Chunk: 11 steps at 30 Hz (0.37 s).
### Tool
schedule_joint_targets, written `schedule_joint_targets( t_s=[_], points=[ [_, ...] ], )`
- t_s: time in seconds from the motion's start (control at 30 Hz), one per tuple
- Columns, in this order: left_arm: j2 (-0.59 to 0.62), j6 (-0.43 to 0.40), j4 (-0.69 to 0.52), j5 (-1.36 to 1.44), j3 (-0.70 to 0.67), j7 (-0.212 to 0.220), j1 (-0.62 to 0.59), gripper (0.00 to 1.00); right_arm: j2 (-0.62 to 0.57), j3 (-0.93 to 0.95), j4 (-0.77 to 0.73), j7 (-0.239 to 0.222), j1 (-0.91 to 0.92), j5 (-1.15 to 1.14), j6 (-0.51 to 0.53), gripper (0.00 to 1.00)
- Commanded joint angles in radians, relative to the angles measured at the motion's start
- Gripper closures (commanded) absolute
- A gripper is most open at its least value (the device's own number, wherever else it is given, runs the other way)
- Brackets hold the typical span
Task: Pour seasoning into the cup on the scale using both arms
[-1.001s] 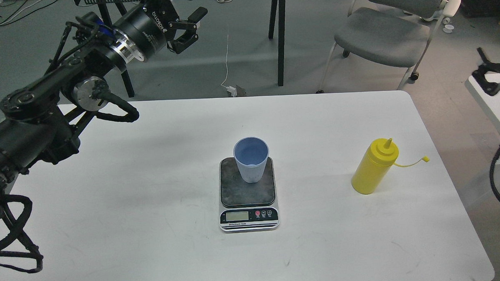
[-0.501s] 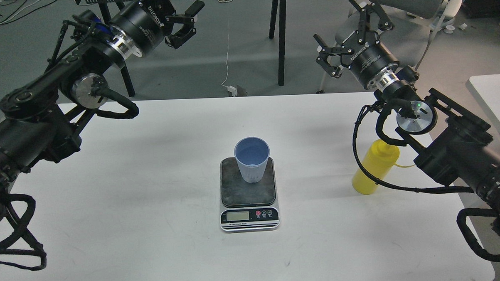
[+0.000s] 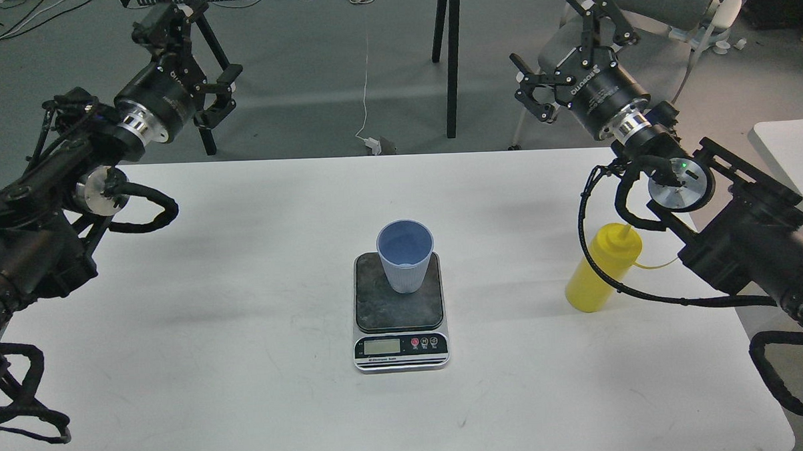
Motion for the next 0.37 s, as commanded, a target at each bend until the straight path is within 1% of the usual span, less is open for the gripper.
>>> schedule_joint_targets(
  t_s=[0.0,0.1,0.33],
  points=[
    [0.004,-0.017,0.06,-0.027,0.0,-0.005,0.011,0.01,-0.02,0.003,0.001,0.0,-0.015,0.0,0.0,0.01],
    [0.005,-0.017,0.088,-0.058,0.0,-0.005,0.011,0.01,-0.058,0.006,0.001,0.0,-0.026,0.0,0.0,0.01],
    [0.002,-0.017,0.089,-0.061,0.0,-0.006,0.012,0.0,-0.087,0.006,-0.002,0.0,-0.032,0.0,0.0,0.01]
  ],
)
